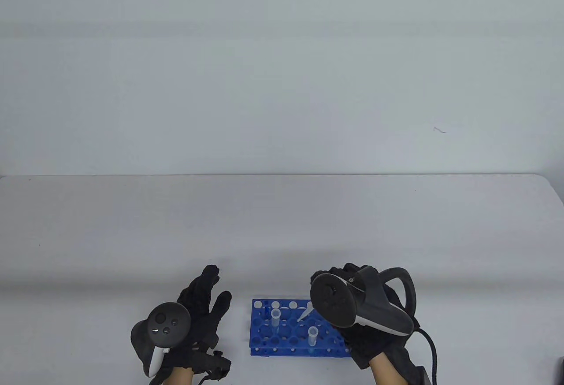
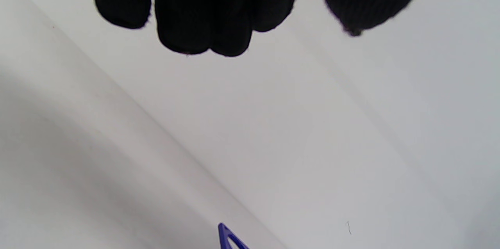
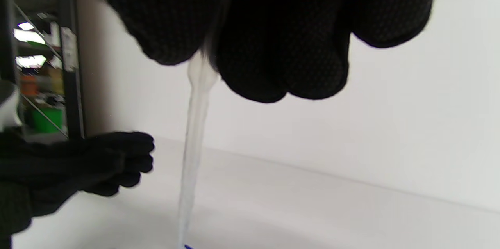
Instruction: Press a plastic transfer pipette bulb to move liquid between test tubes
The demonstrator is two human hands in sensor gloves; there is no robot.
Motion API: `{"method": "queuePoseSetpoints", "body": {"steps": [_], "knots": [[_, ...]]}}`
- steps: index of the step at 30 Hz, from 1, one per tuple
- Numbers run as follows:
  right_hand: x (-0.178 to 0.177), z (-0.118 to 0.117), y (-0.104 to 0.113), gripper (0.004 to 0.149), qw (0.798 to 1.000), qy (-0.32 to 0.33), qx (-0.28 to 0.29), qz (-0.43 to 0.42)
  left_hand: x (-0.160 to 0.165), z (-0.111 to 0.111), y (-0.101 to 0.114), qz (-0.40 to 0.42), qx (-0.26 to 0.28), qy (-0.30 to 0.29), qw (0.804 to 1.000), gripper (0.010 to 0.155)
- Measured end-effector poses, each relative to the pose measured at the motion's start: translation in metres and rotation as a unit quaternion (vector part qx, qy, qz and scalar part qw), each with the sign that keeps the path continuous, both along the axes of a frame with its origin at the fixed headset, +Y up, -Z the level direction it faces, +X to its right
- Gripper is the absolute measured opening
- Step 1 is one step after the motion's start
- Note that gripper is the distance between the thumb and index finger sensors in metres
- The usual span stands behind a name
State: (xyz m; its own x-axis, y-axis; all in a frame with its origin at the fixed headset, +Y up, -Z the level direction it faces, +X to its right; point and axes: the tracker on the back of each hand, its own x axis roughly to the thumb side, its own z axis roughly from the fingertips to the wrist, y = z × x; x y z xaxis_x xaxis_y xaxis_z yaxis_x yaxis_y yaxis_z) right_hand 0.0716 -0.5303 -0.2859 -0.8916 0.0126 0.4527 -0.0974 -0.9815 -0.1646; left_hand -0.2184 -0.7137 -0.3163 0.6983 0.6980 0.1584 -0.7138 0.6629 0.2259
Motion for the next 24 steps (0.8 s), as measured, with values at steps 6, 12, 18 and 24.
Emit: {"method": "queuePoseSetpoints", "body": {"steps": [6,12,18,24], "knots": [[-0.024,-0.01,-0.016,0.048,0.999,0.016,0.026,0.025,0.0,0.0,0.0,0.0,0.0,0.0,1.0,0.075],[-0.04,-0.02,-0.033,0.047,0.998,0.019,0.016,0.056,0.0,0.0,0.0,0.0,0.0,0.0,1.0,0.075],[-0.053,-0.024,-0.048,0.046,0.996,0.031,0.027,0.075,0.0,0.0,0.0,-0.002,0.0,-0.002,1.0,0.075],[-0.076,-0.026,-0.069,0.042,0.985,0.036,0.082,0.144,0.0,0.0,0.0,0.0,0.001,-0.002,1.0,0.075]]}}
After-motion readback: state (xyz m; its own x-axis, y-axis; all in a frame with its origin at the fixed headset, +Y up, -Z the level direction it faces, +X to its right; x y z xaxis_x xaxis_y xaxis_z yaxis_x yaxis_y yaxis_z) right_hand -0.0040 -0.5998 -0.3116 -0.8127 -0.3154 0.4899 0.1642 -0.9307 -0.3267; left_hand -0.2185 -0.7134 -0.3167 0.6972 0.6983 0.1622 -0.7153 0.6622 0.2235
